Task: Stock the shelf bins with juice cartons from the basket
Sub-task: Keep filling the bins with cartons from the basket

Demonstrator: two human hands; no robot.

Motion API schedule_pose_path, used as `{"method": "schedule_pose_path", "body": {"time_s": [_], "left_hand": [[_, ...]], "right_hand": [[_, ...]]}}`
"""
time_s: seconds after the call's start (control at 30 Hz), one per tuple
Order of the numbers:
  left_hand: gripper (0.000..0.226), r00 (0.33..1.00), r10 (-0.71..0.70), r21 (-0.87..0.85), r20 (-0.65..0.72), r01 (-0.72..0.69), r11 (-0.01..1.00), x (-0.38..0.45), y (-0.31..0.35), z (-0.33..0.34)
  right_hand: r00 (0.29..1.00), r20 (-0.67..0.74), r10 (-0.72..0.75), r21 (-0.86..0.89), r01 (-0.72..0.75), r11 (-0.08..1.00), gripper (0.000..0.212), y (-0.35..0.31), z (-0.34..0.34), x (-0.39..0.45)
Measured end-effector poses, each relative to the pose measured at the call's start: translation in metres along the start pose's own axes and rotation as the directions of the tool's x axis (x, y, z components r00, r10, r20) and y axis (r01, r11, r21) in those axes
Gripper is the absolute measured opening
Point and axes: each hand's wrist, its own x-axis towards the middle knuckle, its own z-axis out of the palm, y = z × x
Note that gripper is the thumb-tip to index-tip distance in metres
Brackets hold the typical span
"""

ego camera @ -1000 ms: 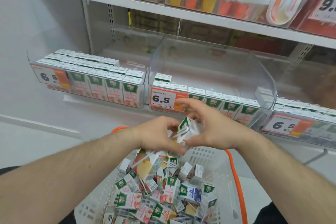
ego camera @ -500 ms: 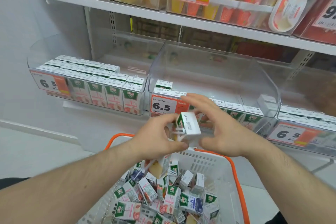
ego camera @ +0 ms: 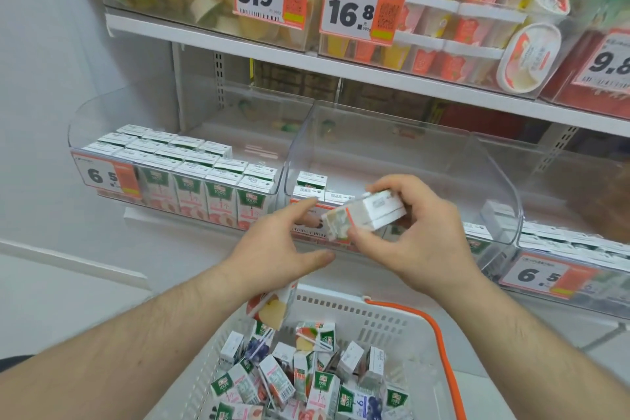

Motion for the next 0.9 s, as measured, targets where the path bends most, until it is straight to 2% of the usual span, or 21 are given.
{"method": "schedule_pose_path", "body": {"time_s": [0.07, 0.13, 0.2, 0.3, 0.4, 0.47, 0.5, 0.63, 0.8, 0.9], "left_hand": [[0.081, 0.998, -0.023, 0.02, -0.055, 0.024, 1.0, 0.005, -0.001, -0.002], [0.079, 0.997, -0.048, 0.043, -0.054, 0.05, 0.998, 0.008, 0.0, -0.003], [0.077, 0.998, -0.06, 0.103, -0.02, 0.062, 0.993, 0.01, 0.0, -0.004], [0.074, 0.997, -0.075, 0.153, 0.0, 0.074, 0.985, 0.011, -0.001, -0.004], [0.069, 0.996, -0.09, 0.115, -0.009, 0.091, 0.989, 0.014, -0.002, -0.006], [0.066, 0.995, -0.101, 0.113, -0.015, 0.102, 0.988, 0.016, -0.003, -0.008], [0.065, 0.994, -0.105, 0.114, -0.021, 0.106, 0.988, 0.017, -0.004, -0.009], [0.063, 0.992, -0.122, 0.102, -0.016, 0.123, 0.987, 0.019, -0.003, -0.01], [0.062, 0.992, -0.121, 0.081, -0.029, 0.123, 0.989, 0.02, -0.001, -0.008], [0.061, 0.992, -0.124, 0.082, -0.029, 0.126, 0.989, 0.02, -0.001, -0.007]], "right_hand": [[0.993, -0.114, 0.007, -0.064, -0.014, 0.998, 0.041, -0.008, 0.001, 0.013], [0.982, -0.147, 0.118, -0.117, -0.136, 0.984, 0.037, -0.009, 0.003, 0.036], [0.961, -0.097, 0.26, -0.191, -0.275, 0.942, 0.035, -0.001, 0.006, 0.061], [0.916, -0.005, 0.401, -0.316, -0.382, 0.869, 0.035, 0.017, 0.017, 0.095], [0.86, 0.167, 0.483, -0.447, -0.37, 0.814, 0.035, 0.028, 0.035, 0.112], [0.809, 0.269, 0.523, -0.469, -0.364, 0.805, 0.025, 0.028, 0.043, 0.117], [0.786, 0.3, 0.54, -0.466, -0.373, 0.802, 0.031, 0.028, 0.046, 0.12], [0.739, 0.357, 0.572, -0.447, -0.402, 0.799, 0.042, 0.028, 0.052, 0.125], [0.716, 0.411, 0.565, -0.557, -0.293, 0.777, 0.048, 0.025, 0.066, 0.125], [0.7, 0.425, 0.574, -0.577, -0.28, 0.767, 0.047, 0.026, 0.069, 0.123]]}}
